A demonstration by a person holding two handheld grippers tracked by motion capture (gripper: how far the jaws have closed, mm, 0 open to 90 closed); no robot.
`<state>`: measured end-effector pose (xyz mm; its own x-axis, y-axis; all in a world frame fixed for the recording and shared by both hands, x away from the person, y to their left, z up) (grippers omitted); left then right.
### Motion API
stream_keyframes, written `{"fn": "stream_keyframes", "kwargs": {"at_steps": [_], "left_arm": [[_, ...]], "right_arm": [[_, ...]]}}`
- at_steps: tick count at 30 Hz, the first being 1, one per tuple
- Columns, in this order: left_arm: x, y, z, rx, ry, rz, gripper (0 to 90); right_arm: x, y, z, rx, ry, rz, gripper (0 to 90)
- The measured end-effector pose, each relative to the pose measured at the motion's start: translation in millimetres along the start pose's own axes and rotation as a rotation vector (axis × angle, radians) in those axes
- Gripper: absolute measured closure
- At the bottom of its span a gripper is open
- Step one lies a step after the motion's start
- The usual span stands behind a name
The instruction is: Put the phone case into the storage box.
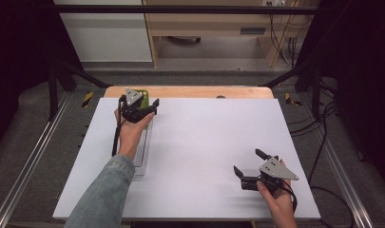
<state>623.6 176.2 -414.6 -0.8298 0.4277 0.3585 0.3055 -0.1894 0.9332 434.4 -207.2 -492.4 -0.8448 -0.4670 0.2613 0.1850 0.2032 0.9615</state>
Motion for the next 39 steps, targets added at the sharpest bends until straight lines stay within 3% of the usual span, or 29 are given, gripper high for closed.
{"fn": "stream_keyframes", "kwargs": {"at_steps": [5,8,13,18,31,39], "left_arm": [[0.3,-0.8,-4.7,-0.006,-0.027,0.023,29.3],[0.0,-1.5,-5.9,0.026,-0.051,0.032,26.6],[0.9,-0.6,-9.5,0.034,-0.07,0.031,20.7],[1.7,-1.1,-13.0,-0.009,-0.074,0.046,18.1],[2.5,0.4,-24.6,-0.004,-0.073,0.055,8.4],[4.5,1.0,-37.1,-0.027,-0.091,0.058,7.0]], "right_arm": [[-0.3,-0.1,0.3,0.002,0.001,0.002,3.0],[-0.1,-0.1,0.2,0.001,0.0,0.002,2.9],[-0.6,-0.2,0.6,0.005,0.003,0.003,3.0],[-0.8,-0.2,1.3,0.007,0.003,0.003,3.0],[-0.9,-0.1,1.6,0.004,0.0,0.003,3.0],[-1.1,-0.4,2.0,0.003,0.002,0.005,3.0]]}}
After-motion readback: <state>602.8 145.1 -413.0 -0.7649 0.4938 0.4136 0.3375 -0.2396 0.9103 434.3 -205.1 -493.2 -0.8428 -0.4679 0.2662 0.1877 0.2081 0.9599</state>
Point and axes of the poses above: each handheld gripper's, and its own axes: x roughly backward along the jaws, y roughly out of its top, z roughly to its left, the point moved 4 cm from there along -x, roughly forward along the jaws, and after that the axes turned 4 degrees about -y, right-handed, at the moved point
